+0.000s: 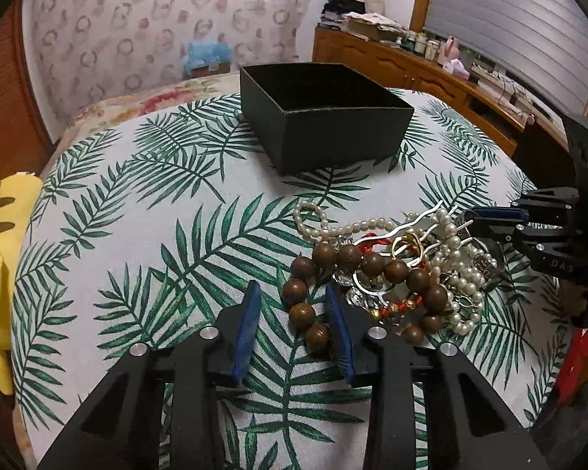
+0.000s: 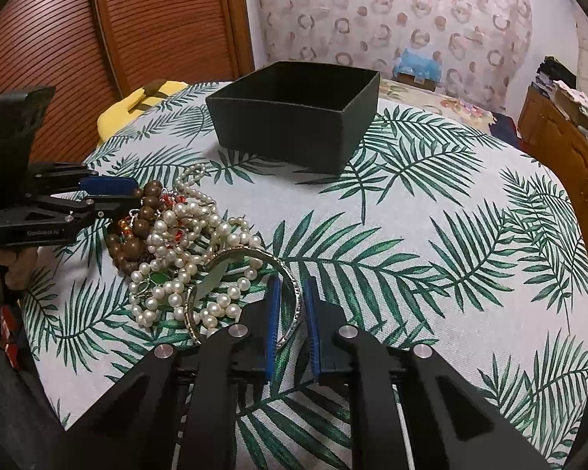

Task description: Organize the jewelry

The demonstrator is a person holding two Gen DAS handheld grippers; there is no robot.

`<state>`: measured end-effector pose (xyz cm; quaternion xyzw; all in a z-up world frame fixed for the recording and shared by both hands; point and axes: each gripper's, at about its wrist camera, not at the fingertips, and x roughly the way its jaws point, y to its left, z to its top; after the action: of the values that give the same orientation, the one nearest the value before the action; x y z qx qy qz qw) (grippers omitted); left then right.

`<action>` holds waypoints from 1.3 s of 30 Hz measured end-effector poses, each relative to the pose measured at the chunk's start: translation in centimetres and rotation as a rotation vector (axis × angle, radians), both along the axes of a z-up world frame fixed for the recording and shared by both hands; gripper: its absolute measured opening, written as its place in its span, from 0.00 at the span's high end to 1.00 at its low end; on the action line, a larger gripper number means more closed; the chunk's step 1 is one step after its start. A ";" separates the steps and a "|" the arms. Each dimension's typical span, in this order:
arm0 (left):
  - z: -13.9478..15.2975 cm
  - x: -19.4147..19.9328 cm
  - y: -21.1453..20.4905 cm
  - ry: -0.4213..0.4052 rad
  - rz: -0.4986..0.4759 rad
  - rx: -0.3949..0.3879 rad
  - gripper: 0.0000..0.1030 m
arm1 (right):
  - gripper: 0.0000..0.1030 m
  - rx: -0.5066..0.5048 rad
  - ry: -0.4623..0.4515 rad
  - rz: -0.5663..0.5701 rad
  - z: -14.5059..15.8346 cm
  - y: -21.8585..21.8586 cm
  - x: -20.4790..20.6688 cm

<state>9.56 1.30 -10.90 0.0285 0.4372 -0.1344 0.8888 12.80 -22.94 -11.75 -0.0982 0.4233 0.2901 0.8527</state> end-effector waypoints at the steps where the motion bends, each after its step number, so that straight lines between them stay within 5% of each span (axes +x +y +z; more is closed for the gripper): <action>1: -0.1 0.1 0.0 -0.001 -0.001 0.000 0.88 | 0.89 0.000 0.001 -0.001 0.0 0.0 0.1; 21: 10.2 -3.8 -1.1 -0.294 -0.029 -0.111 0.88 | 0.95 0.033 -0.132 -0.013 4.3 -0.4 -0.7; 39: 12.3 1.3 0.4 -0.346 0.033 -0.097 0.88 | 0.95 0.051 -0.223 -0.060 8.0 2.4 8.0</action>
<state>10.90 1.65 1.39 0.0010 0.2711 -0.1340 0.9532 20.80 -20.54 -3.78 -0.0955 0.3212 0.2624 0.9049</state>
